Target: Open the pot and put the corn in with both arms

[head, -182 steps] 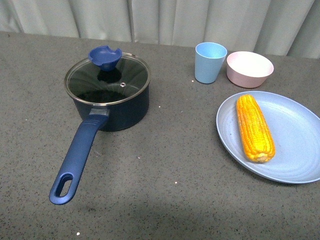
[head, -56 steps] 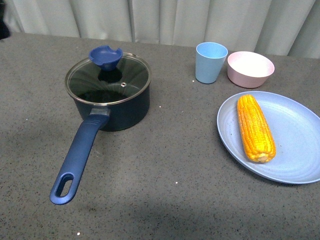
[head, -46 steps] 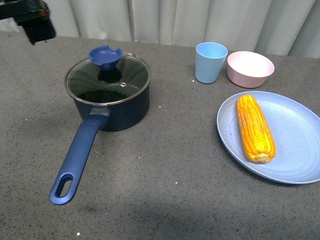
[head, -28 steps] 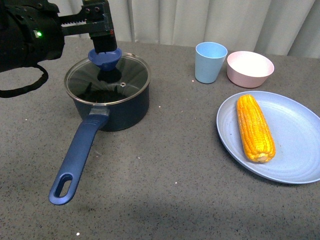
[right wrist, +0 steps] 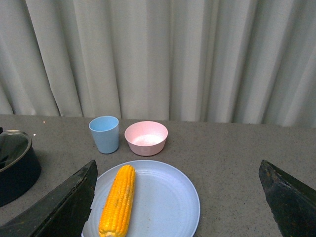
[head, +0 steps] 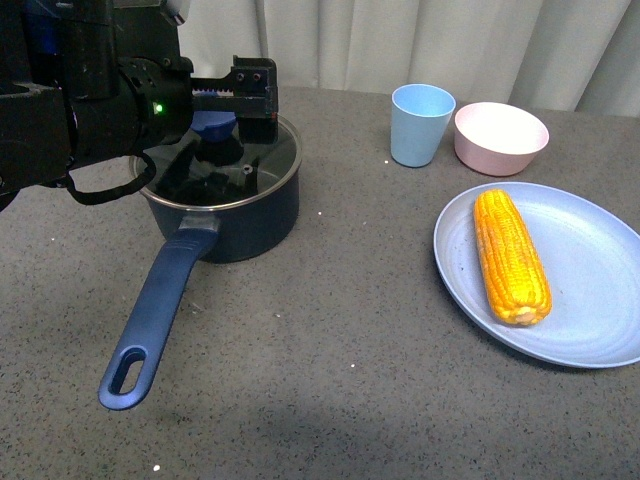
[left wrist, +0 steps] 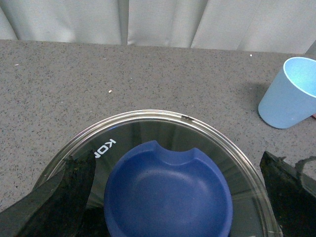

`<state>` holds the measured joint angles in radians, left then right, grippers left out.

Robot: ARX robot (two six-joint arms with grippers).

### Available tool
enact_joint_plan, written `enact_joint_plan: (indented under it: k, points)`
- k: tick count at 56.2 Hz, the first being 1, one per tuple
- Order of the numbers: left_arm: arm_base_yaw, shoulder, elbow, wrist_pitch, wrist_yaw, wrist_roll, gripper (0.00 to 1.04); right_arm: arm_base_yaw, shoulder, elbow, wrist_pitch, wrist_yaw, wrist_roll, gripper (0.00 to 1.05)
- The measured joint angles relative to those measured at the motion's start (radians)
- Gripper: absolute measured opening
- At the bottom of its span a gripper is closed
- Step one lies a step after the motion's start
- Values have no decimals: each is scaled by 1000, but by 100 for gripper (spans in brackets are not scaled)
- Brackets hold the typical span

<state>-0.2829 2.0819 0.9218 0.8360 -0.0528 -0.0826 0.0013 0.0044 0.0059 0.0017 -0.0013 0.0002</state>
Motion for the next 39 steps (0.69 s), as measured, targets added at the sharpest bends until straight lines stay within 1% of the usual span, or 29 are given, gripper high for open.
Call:
enact_joint_plan:
  k: [24,27,29,35,37,39]
  points:
    - [7,33,0,4,-2,42,98,0,0,0,0,0,0,96]
    - [7,34,0,5,-2,45,91,0,0,0,0,0,0,96]
    - [7,34,0,5,1,45,84,0,0,0,0,0,0,96]
    - [7,34,0,6,9,49,68,0,0,0,0,0,0,96]
    - [7,34,0,6,8,51,65,0,0,0,0,0,0,96]
    - [7,34,0,6,11,53,64,0,0,0,0,0,0,96]
